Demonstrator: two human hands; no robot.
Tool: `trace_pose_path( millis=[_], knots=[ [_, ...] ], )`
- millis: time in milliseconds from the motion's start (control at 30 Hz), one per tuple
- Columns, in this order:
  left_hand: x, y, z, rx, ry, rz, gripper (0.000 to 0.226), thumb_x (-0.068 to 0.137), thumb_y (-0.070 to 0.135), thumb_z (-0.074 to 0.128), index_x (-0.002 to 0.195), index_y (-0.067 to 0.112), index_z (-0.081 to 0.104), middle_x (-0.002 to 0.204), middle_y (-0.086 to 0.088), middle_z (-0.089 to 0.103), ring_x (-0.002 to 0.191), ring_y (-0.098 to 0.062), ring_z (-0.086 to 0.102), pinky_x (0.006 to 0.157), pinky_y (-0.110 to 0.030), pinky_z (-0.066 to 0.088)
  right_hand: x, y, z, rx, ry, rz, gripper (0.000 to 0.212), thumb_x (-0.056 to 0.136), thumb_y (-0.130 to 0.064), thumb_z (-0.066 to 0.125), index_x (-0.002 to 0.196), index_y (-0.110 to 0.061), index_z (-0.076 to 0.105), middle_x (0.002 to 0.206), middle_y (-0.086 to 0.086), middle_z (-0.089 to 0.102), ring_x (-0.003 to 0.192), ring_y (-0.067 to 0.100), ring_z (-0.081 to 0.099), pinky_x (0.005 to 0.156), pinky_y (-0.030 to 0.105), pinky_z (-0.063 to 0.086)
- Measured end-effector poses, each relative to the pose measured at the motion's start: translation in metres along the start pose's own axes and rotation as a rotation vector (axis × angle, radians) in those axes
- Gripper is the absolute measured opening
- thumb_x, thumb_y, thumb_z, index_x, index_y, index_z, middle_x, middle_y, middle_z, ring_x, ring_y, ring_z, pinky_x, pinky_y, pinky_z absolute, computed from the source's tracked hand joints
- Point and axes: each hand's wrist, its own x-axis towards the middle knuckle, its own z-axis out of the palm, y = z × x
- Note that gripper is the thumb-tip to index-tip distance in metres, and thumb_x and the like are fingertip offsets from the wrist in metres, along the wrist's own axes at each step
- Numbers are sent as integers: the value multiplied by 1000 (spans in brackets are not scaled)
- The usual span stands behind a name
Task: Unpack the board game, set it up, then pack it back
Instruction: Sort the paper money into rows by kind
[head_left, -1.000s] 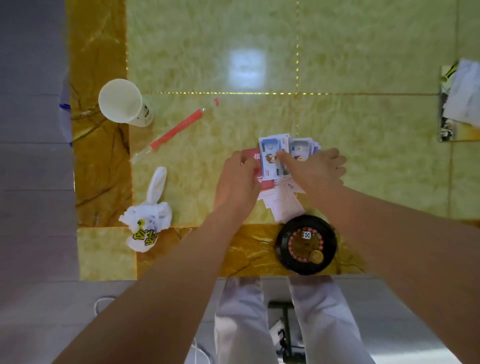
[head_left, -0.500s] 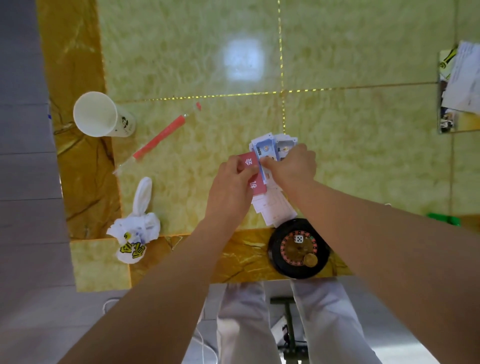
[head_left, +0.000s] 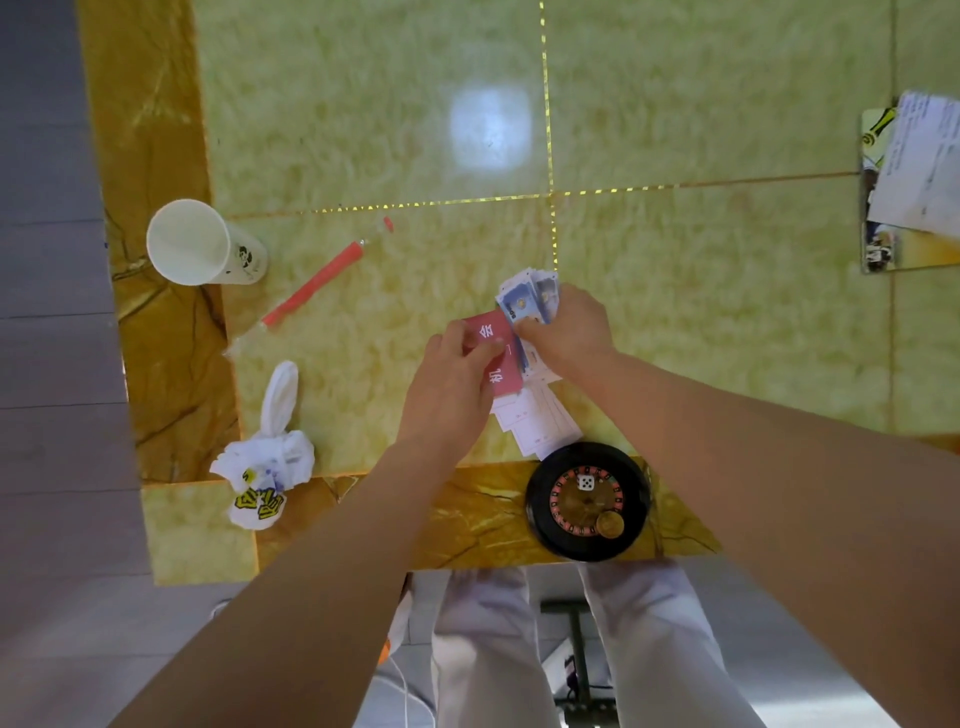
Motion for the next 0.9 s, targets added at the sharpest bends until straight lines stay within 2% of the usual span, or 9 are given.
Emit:
trace_pose_path(
  millis=[133, 233, 300, 433, 533, 600, 700, 800, 900],
  knots=[
    [1, 5, -1, 7, -8, -51, 37, 91, 8, 55, 128, 13, 59, 128, -11, 44, 114, -28, 44, 89, -35, 47, -3, 3, -24, -85, 192, -83, 22, 89, -20, 58, 106, -6, 55, 91, 5, 58, 80, 23, 53, 66, 32, 39],
    [5, 11, -1, 48, -6, -99, 30, 94, 14, 53, 123, 11, 59, 126, -11, 43, 112, -28, 45, 86, -38, 48, -2, 7, -47, -388, 293, -324, 20, 91, -19, 54, 105, -5, 53, 94, 11, 60, 85, 32, 55, 66, 38, 36],
    [8, 13, 0, 94, 2, -110, 26, 95, 19, 52, 120, 10, 56, 125, -11, 43, 111, -28, 45, 85, -40, 48, 0, 13, -48, -559, 293, -421, 19, 92, -18, 53, 106, -5, 55, 98, 15, 61, 91, 37, 55, 69, 41, 35],
    [12, 13, 5, 96, 14, -133, 28, 89, 13, 57, 117, 10, 53, 124, -10, 43, 108, -28, 44, 83, -40, 48, -3, 31, -23, -737, 213, -352, 26, 89, -5, 51, 115, -6, 52, 109, 15, 57, 100, 37, 53, 78, 43, 38],
    [14, 8, 7, 69, 19, -132, 31, 87, 10, 58, 117, 10, 54, 121, -10, 44, 107, -27, 44, 85, -39, 46, -3, 34, -20, -737, 176, -302, 34, 90, -1, 45, 123, -6, 44, 119, 13, 50, 108, 34, 49, 84, 41, 36],
    [17, 8, 7, -2, 55, -133, 28, 88, 9, 56, 116, 9, 56, 118, -10, 45, 105, -26, 46, 85, -36, 45, 2, 33, -28, -566, 184, -276, 30, 92, -3, 45, 122, -5, 45, 118, 14, 52, 107, 34, 50, 84, 40, 36],
    [22, 16, -1, -259, 174, -224, 21, 93, 14, 52, 112, 13, 59, 111, -4, 49, 96, -17, 51, 79, -25, 43, 8, 19, -44, -41, 96, -144, 28, 93, -8, 49, 120, -3, 43, 109, 11, 55, 95, 28, 55, 74, 36, 42],
    [30, 32, -16, -769, 201, -477, 15, 96, 23, 52, 107, 17, 60, 101, -3, 59, 83, -14, 58, 74, -27, 49, 4, -3, -51, 337, -102, 4, 36, 92, -8, 57, 124, -1, 42, 113, 10, 57, 97, 24, 59, 82, 38, 51],
    [38, 36, -25, -1249, 38, -665, 27, 96, 24, 52, 111, 3, 61, 93, -13, 66, 77, -20, 63, 67, -29, 55, -7, -24, -47, 465, -309, 34, 34, 91, -3, 54, 123, -5, 44, 122, 16, 58, 105, 28, 62, 93, 46, 52]
  ],
)
